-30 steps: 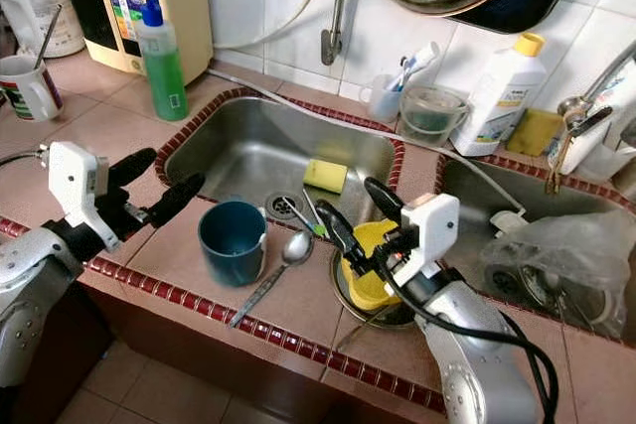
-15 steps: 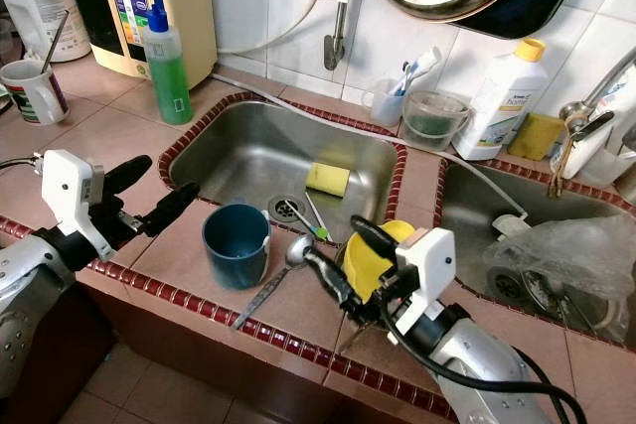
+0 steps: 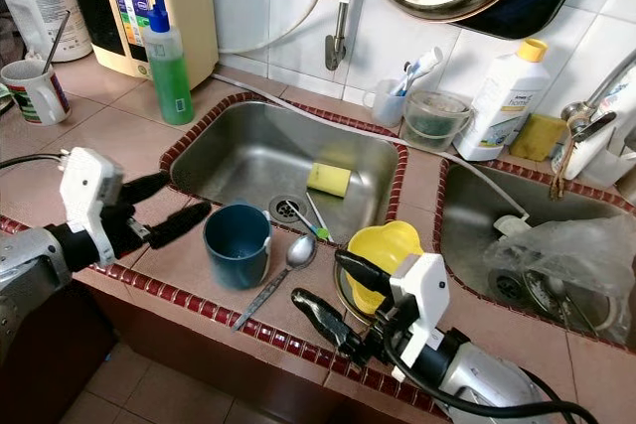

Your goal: Kitchen organization

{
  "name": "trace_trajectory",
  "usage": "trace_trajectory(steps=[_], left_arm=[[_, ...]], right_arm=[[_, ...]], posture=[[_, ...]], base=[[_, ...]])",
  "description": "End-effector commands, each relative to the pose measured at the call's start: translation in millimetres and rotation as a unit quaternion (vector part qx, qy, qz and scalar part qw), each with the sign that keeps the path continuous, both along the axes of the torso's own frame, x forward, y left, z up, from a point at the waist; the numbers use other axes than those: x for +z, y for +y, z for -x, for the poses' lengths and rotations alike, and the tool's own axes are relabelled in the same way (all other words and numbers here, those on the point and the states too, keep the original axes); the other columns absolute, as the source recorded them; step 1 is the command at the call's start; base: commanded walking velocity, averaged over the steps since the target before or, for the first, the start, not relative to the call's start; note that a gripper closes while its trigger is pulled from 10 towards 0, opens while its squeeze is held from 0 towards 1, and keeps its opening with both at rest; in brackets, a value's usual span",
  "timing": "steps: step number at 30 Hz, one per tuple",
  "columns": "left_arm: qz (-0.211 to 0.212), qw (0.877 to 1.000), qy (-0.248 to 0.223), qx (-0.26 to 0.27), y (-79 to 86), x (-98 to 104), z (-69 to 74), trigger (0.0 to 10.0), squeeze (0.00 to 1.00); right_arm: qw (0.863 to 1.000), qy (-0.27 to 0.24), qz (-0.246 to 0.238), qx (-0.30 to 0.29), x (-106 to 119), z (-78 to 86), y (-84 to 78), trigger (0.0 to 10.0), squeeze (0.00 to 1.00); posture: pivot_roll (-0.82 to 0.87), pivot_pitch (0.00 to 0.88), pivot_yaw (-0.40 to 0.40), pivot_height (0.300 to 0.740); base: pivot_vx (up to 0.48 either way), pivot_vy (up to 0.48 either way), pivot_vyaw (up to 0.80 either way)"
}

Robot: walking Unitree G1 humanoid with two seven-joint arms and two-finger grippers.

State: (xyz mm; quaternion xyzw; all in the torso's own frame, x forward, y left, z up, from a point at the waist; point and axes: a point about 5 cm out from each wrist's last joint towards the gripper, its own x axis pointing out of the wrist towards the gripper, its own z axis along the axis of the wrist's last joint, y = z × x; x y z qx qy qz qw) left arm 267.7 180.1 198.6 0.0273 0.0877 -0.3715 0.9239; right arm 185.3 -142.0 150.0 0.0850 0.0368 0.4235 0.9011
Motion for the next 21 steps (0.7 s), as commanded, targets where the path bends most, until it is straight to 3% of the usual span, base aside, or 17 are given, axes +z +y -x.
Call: trace_trajectory(steps=[1,11,21], left_arm=[[-0.006,1.0,-0.003,-0.022,-6.0,6,2.7,10.0,0.0],[-0.072,0.995,0.044,-0.051,-25.8,15,1.3,10.0,0.0],[-0.089,0.99,0.107,-0.027,-31.4,13,-9.6,10.0,0.0]], right_arm=[[1.0,-0.01,0.003,0.004,4,1.8,-1.8,10.0,0.0],[1.0,-0.012,0.006,0.003,5,-0.4,-2.5,10.0,0.0],[1.0,-0.013,0.0,-0.004,6,0.6,-1.1,10.0,0.0]], posture=[[0.08,0.0,-0.067,0.74],[0.09,0.0,-0.065,0.74],[0.08,0.0,-0.048,0.74]], base=[[0.0,0.0,0.0],[0.0,0.0,0.0],[0.0,0.0,0.0]])
